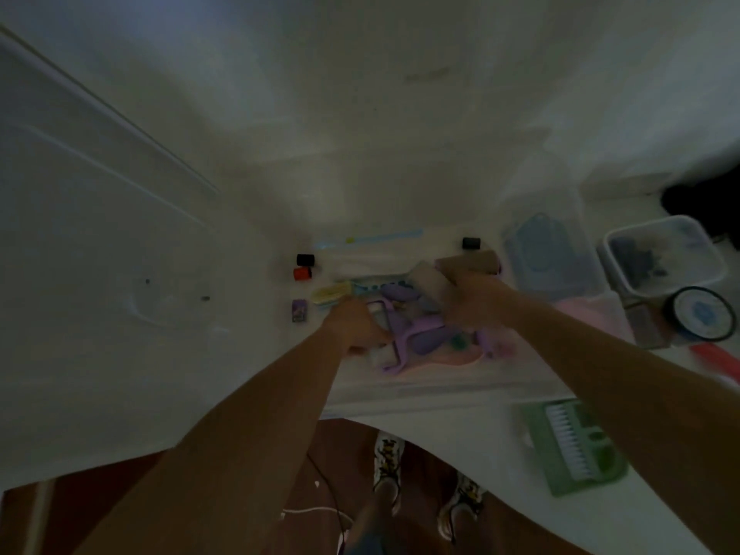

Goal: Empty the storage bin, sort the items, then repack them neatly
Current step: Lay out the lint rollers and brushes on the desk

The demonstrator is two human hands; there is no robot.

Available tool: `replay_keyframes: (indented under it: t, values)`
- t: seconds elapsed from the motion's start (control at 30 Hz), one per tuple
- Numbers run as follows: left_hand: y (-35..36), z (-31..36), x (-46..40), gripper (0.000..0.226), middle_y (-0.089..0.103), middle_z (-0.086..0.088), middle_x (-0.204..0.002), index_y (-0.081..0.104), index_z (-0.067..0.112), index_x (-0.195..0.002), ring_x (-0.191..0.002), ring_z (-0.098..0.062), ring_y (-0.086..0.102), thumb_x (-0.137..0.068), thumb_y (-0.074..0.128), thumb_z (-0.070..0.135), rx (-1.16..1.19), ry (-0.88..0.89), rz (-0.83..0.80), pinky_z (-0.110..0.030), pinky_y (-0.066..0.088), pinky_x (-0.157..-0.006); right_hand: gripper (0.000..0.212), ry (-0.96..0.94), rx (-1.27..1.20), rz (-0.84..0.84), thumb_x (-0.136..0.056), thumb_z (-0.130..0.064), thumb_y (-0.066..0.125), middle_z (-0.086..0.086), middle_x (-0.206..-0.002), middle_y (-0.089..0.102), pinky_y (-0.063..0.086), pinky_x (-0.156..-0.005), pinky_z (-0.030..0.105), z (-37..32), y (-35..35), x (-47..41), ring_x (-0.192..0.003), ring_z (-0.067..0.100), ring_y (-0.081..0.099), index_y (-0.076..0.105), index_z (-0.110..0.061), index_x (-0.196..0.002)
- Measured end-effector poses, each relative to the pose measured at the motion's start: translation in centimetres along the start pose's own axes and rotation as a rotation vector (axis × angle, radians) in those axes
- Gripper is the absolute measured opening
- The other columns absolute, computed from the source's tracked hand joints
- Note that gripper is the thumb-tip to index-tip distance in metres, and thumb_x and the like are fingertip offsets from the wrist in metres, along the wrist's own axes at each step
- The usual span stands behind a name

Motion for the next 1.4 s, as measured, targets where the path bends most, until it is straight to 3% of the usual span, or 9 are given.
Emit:
replay_keyframes:
  t: [0.13, 0.27, 0.43, 0.57, 0.7, 0.83, 1.1, 1.2, 1.4]
  values:
    - [-0.2, -0.9, 0.0, 0.035, 0.071, -0.019, -0.102, 0.066, 0.004, -0.104, -0.088, -0.034, 0.072, -0.076, 0.083, 0.016, 0.267, -0.080, 0.001, -0.047, 0.060, -0.078, 0.056, 0.111, -0.352, -0.134, -0.079, -0.033, 0.071, 0.012, -0.119, 0.064, 0.051, -0.089, 0.036, 1.1, 0.5, 0.2, -0.107, 0.031, 0.061, 0.054, -0.010, -0.128]
    - [-0.7, -2.1, 0.3, 0.031, 0.067, -0.015, -0.089, 0.065, -0.002, -0.109, -0.070, -0.025, 0.064, -0.081, 0.077, 0.006, 0.457, -0.162, -0.010, -0.041, 0.059, -0.072, 0.023, 0.155, -0.558, -0.175, -0.084, -0.022, 0.071, 0.010, -0.059, 0.054, 0.035, -0.053, 0.026, 0.0, 0.9, 1.3, -0.056, 0.023, 0.046, 0.060, -0.009, -0.068]
    - [0.2, -1.8, -0.1, 0.028, 0.066, -0.017, -0.099, 0.064, 0.002, -0.109, -0.077, -0.025, 0.063, -0.083, 0.074, 0.002, 0.703, -0.246, -0.090, -0.039, 0.058, -0.072, 0.013, 0.190, -0.464, -0.273, -0.089, -0.025, 0.067, 0.003, -0.081, 0.060, 0.050, -0.057, 0.028, -2.6, 2.3, 2.0, -0.068, 0.017, 0.060, 0.059, -0.017, -0.083]
    - [1.5, -0.5, 0.3, 0.010, 0.064, -0.009, -0.084, 0.065, 0.011, -0.093, -0.074, -0.020, 0.061, -0.087, 0.068, 0.004, 0.753, -0.240, -0.223, -0.031, 0.052, -0.064, 0.038, 0.295, -0.579, -0.438, -0.089, -0.013, 0.067, 0.019, -0.122, 0.059, 0.053, -0.093, 0.048, -5.0, 5.4, 2.2, -0.114, 0.037, 0.059, 0.059, -0.001, -0.124]
    - [0.8, 0.3, 1.6, 0.019, 0.068, -0.009, -0.097, 0.068, 0.012, -0.102, -0.087, -0.023, 0.065, -0.084, 0.073, 0.017, 0.801, -0.240, -0.270, -0.034, 0.055, -0.070, 0.029, 0.322, -0.781, -0.436, -0.089, -0.010, 0.066, 0.014, -0.111, 0.061, 0.055, -0.073, 0.041, -4.9, 5.5, 2.6, -0.093, 0.029, 0.061, 0.059, -0.006, -0.117]
    - [-2.6, 2.2, 4.3, 0.027, 0.070, -0.007, -0.095, 0.070, 0.015, -0.105, -0.091, -0.023, 0.066, -0.079, 0.076, 0.021, 0.864, -0.121, -0.174, -0.032, 0.055, -0.073, 0.005, 0.214, -1.190, -0.328, -0.090, -0.008, 0.066, 0.011, -0.092, 0.068, 0.057, -0.075, 0.038, -5.0, 2.6, 5.1, -0.083, 0.024, 0.067, 0.064, -0.007, -0.094]
    - [-8.4, 10.0, 14.1, 0.016, 0.069, -0.008, -0.088, 0.074, 0.011, -0.093, -0.080, -0.021, 0.063, -0.078, 0.071, 0.013, 0.882, 0.153, -0.072, -0.033, 0.048, -0.078, 0.025, -0.117, -1.554, 0.355, -0.077, -0.001, 0.076, 0.030, -0.089, 0.069, 0.056, -0.064, 0.033, -1.6, -6.6, 15.3, -0.077, 0.032, 0.070, 0.063, 0.010, -0.095]
    - [-6.1, 15.7, 16.9, 0.033, 0.067, -0.013, -0.099, 0.071, 0.007, -0.108, -0.086, -0.024, 0.062, -0.076, 0.069, 0.014, 0.864, 0.260, -0.162, -0.037, 0.047, -0.081, 0.032, -0.139, -1.563, 0.643, -0.075, 0.003, 0.077, 0.021, -0.075, 0.067, 0.049, -0.050, 0.029, 2.8, -9.3, 21.0, -0.062, 0.025, 0.069, 0.055, 0.007, -0.098]
    - [7.2, 26.5, 21.3, 0.010, 0.068, -0.008, -0.075, 0.071, 0.007, -0.094, -0.062, -0.014, 0.065, -0.089, 0.064, 0.013, 0.776, 0.393, -0.418, -0.023, 0.053, -0.058, 0.046, 0.066, -1.519, 1.006, -0.074, -0.008, 0.081, 0.020, -0.094, 0.066, 0.051, -0.066, 0.038, 17.4, -7.6, 32.7, -0.080, 0.030, 0.067, 0.054, -0.004, -0.112]
Point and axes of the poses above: each hand's wrist, its own x-axis away from the middle knuckle, its own y-axis out of the palm, z = x × y, the point moved 6 cm from there along -x, towards the middle knuckle
